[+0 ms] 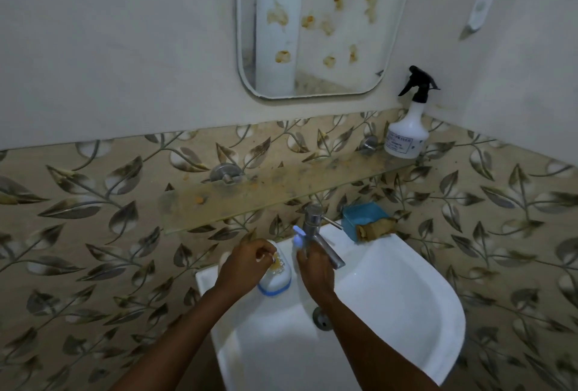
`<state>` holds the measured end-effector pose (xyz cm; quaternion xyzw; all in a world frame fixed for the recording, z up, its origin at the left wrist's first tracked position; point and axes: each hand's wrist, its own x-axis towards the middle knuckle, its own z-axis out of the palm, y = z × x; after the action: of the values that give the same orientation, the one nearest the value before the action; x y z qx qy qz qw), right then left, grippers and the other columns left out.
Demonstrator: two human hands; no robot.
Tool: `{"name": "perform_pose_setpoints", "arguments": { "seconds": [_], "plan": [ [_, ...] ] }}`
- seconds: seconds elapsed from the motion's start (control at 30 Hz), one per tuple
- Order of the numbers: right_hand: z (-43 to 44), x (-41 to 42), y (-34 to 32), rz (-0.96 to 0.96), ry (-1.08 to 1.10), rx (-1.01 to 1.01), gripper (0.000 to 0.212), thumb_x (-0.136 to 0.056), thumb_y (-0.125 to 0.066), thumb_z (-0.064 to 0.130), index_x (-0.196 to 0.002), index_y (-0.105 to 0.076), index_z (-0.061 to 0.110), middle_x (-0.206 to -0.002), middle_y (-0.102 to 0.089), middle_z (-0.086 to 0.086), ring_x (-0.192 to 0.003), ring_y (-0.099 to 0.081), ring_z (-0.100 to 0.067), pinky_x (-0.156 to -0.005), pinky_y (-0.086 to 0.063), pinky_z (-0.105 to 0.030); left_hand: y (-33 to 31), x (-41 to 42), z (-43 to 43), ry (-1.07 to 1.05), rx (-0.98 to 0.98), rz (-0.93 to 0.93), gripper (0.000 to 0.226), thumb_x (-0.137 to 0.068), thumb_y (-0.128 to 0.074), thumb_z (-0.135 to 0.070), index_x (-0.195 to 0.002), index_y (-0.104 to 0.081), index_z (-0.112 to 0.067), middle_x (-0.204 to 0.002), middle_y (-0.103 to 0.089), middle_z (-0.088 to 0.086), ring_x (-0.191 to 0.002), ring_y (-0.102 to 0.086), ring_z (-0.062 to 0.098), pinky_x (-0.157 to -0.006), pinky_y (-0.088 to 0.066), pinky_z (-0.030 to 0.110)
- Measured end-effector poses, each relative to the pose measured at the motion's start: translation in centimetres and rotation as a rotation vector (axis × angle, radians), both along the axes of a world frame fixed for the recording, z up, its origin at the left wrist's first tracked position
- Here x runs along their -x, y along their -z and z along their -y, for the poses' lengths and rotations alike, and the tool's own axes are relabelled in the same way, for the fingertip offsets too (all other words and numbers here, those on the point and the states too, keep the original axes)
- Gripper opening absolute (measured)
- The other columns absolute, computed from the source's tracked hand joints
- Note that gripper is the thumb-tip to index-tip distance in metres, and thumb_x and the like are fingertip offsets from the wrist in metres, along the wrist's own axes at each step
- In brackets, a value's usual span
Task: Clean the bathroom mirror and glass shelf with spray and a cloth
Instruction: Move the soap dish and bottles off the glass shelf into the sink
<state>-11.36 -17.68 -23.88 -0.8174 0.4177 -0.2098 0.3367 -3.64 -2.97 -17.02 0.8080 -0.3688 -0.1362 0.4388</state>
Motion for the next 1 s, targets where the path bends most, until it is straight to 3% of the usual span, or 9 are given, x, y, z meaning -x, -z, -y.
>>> {"name": "perform_pose_setpoints", "arguments": {
  "seconds": [0.07, 0.17, 0.3, 0.53, 0.63, 0.73, 0.83, 0.9, 1.0],
  "plan": [
    [-0.6, -0.5, -0.1, 0.028, 0.002, -0.065, 0.034, -0.094, -0.050, 0.031, -0.115, -0.054, 0.004, -0.111, -0.063, -0.015, -0.107, -0.061, -0.028, -0.086, -0.047, -0.031, 0.4, 0.0, -0.1, -0.015, -0.010, 0.002, 0.016, -0.083, -0.060, -0.011, -0.089, -0.068, -0.023, -0.096, -0.071, -0.001, -0.093, -0.063, 0.014, -0.083, -0.049, 0.028],
    [-0.8, -1.4, 0.0, -0.101, -0.039, -0.044, 0.037, -0.094, -0.051, 0.030, -0.123, -0.050, 0.008, -0.121, -0.059, -0.013, -0.113, -0.057, -0.027, -0.095, -0.047, -0.037, 0.4, -0.2, -0.7, -0.022, 0.014, 0.011, 0.024, -0.081, -0.061, -0.010, -0.081, -0.062, -0.034, -0.092, -0.070, -0.003, -0.091, -0.064, 0.014, -0.085, -0.051, 0.032],
    [-0.6, -2.4, 0.2, -0.337, -0.093, 0.145, 0.029, -0.096, -0.046, 0.020, -0.122, -0.052, 0.008, -0.123, -0.059, -0.012, -0.112, -0.058, -0.025, -0.094, -0.050, -0.034, 0.1, -0.9, -1.6, -0.066, 0.040, 0.005, 0.023, -0.082, -0.059, -0.005, -0.085, -0.063, -0.026, -0.090, -0.068, -0.005, -0.091, -0.063, 0.013, -0.083, -0.048, 0.026],
    [-0.2, -3.7, 0.3, -0.432, -0.149, 0.206, 0.024, -0.095, -0.047, 0.017, -0.114, -0.057, 0.006, -0.123, -0.055, -0.012, -0.111, -0.058, -0.027, -0.086, -0.049, -0.034, 0.7, -1.4, -2.7, -0.098, -0.007, -0.024, 0.021, -0.082, -0.057, -0.007, -0.087, -0.065, -0.026, -0.091, -0.068, -0.003, -0.090, -0.064, 0.014, -0.077, -0.050, 0.028],
    [0.1, -4.1, 0.2, -0.458, -0.197, 0.256, 0.024, -0.094, -0.046, 0.013, -0.114, -0.057, 0.004, -0.125, -0.053, -0.013, -0.111, -0.057, -0.029, -0.086, -0.049, -0.034, 1.5, -1.0, -2.5, -0.035, -0.126, -0.055, 0.022, -0.085, -0.054, -0.007, -0.099, -0.068, -0.016, -0.101, -0.066, -0.003, -0.098, -0.061, 0.014, -0.082, -0.044, 0.021],
    [0.7, -4.4, -0.1, -0.491, -0.245, 0.303, 0.025, -0.093, -0.046, 0.012, -0.114, -0.056, 0.002, -0.124, -0.055, -0.015, -0.114, -0.055, -0.030, -0.088, -0.048, -0.035, 3.7, 0.3, -1.8, 0.107, -0.311, -0.053, 0.038, -0.087, -0.055, -0.016, -0.125, -0.055, -0.015, -0.131, -0.053, -0.001, -0.121, -0.050, 0.015, -0.101, -0.037, 0.021],
    [1.1, -4.7, -0.4, -0.540, -0.310, 0.360, 0.026, -0.095, -0.043, 0.014, -0.116, -0.053, 0.002, -0.125, -0.054, -0.016, -0.117, -0.052, -0.030, -0.091, -0.044, -0.035, 5.5, 2.0, -0.9, 0.160, -0.484, 0.064, 0.065, -0.087, -0.056, -0.026, -0.144, -0.027, -0.018, -0.154, -0.023, 0.006, -0.138, -0.027, 0.022, -0.112, -0.028, 0.031],
    [1.2, -5.0, -0.5, -0.580, -0.352, 0.386, 0.027, -0.094, -0.043, 0.014, -0.117, -0.052, 0.003, -0.126, -0.053, -0.016, -0.118, -0.051, -0.030, -0.093, -0.043, -0.036, 6.1, 2.9, -0.5, 0.189, -0.588, 0.209, 0.071, -0.089, -0.053, -0.031, -0.148, -0.013, -0.024, -0.158, -0.004, 0.007, -0.143, -0.013, 0.026, -0.115, -0.022, 0.035],
    [1.5, -5.3, -0.8, -0.655, -0.408, 0.402, 0.029, -0.094, -0.045, 0.012, -0.122, -0.048, 0.005, -0.130, -0.050, -0.014, -0.121, -0.050, -0.029, -0.095, -0.043, -0.037, 6.8, 3.7, -0.1, 0.187, -0.647, 0.353, 0.071, -0.091, -0.050, -0.032, -0.148, -0.008, -0.029, -0.158, 0.007, 0.010, -0.144, -0.001, 0.032, -0.117, -0.016, 0.042]
  ]
}}
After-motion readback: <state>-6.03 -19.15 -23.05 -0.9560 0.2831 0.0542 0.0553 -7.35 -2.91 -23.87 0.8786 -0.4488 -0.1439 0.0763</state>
